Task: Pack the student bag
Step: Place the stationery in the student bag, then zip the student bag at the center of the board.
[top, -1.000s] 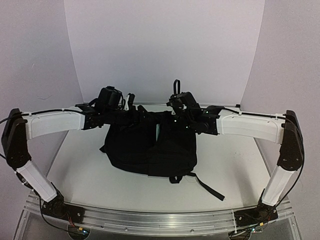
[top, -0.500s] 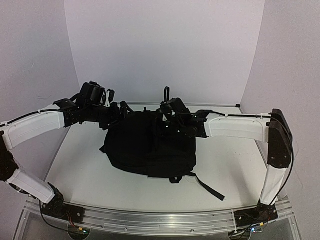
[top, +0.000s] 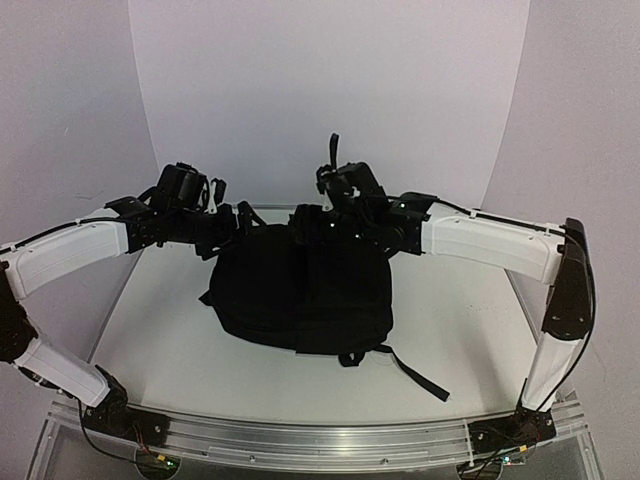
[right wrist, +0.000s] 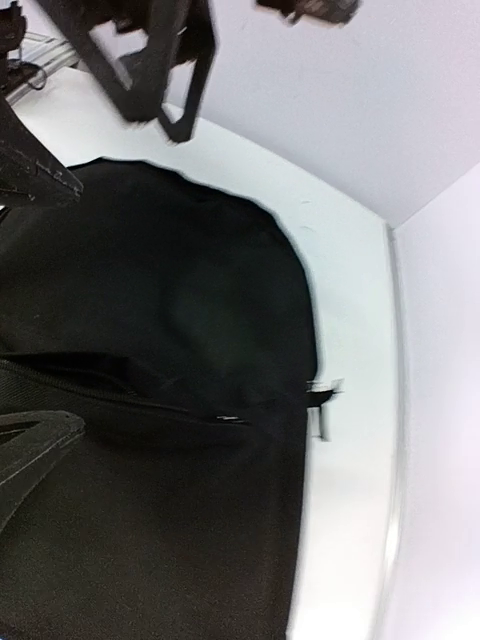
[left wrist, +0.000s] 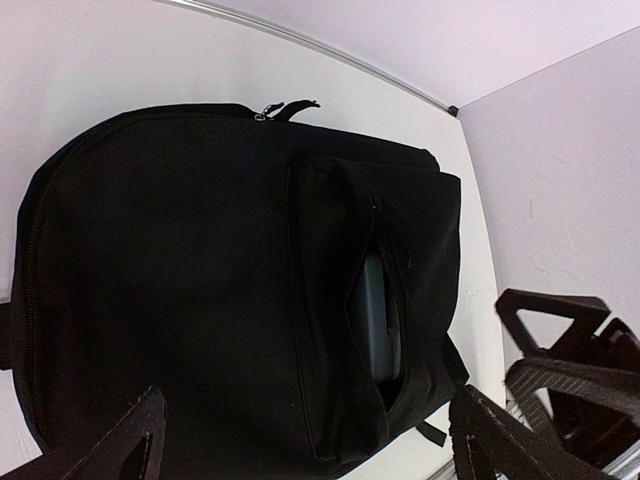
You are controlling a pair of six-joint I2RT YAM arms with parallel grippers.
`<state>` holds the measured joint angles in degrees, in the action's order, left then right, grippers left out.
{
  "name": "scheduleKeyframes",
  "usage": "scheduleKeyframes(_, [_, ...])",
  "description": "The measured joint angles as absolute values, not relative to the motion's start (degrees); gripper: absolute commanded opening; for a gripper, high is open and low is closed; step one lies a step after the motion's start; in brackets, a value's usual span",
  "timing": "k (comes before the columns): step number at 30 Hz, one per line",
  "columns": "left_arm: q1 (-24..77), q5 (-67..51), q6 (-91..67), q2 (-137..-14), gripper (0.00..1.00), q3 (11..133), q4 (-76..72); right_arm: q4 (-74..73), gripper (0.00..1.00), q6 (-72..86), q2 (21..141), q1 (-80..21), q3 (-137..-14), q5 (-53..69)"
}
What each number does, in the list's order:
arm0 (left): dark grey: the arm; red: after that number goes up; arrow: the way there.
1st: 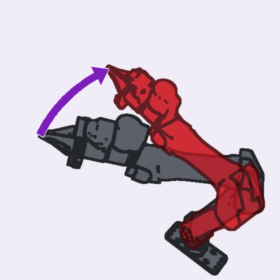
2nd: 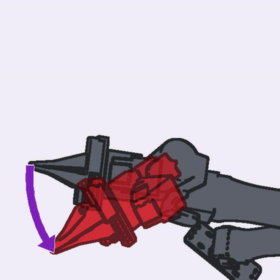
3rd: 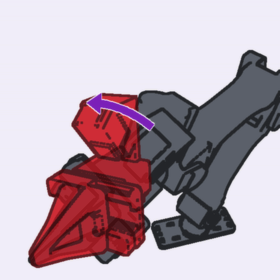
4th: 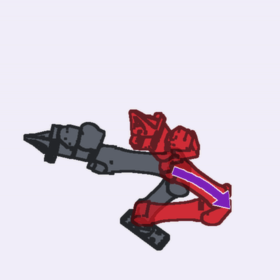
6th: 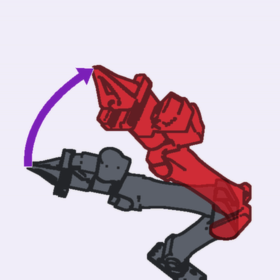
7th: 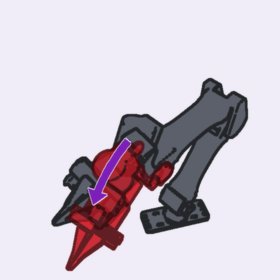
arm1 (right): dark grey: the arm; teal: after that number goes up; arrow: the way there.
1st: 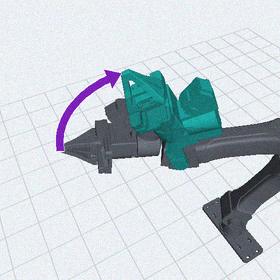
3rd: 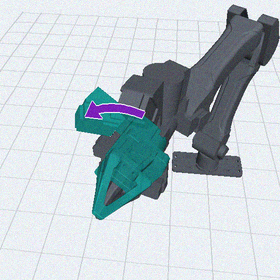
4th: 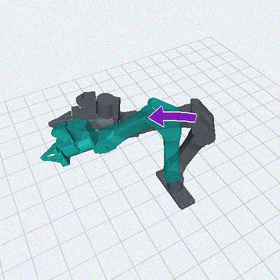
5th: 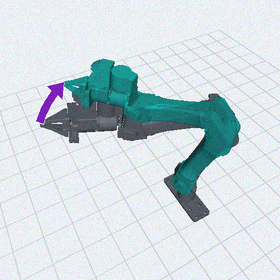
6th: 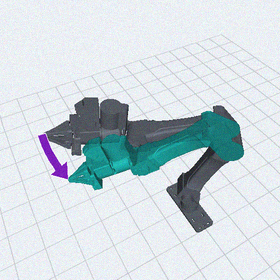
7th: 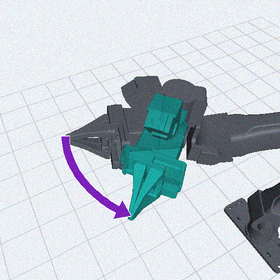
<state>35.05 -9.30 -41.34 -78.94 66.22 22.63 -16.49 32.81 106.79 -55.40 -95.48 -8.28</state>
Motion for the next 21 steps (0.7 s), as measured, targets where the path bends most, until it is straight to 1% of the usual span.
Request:
scheduleKeyframes(4, [34.8, -9.4, -41.4, -78.9, 0.99, 66.2, 22.6, -18.9, 0.52, 30.7, 110.1, -55.4, -102.9, -12.4])
scheduleKeyframes(12, [34.7, -9.4, -42.0, -78.7, 0.99, 65.5, 22.5, -24.4, 0.45, 28.0, 120.8, -55.4, -111.5, -17.0])
scheduleKeyframes(16, [34.7, -9.4, -42.1, -78.3, 1.0, 64.2, 22.6, -27.0, 0.33, 27.2, 124.2, -55.4, -113.8, -18.5])
scheduleKeyframes(21, [34.7, -9.4, -42.3, -77.7, 1.0, 63.4, 22.6, -28.7, 0.2, 26.9, 124.8, -55.4, -115.2, -20.3])
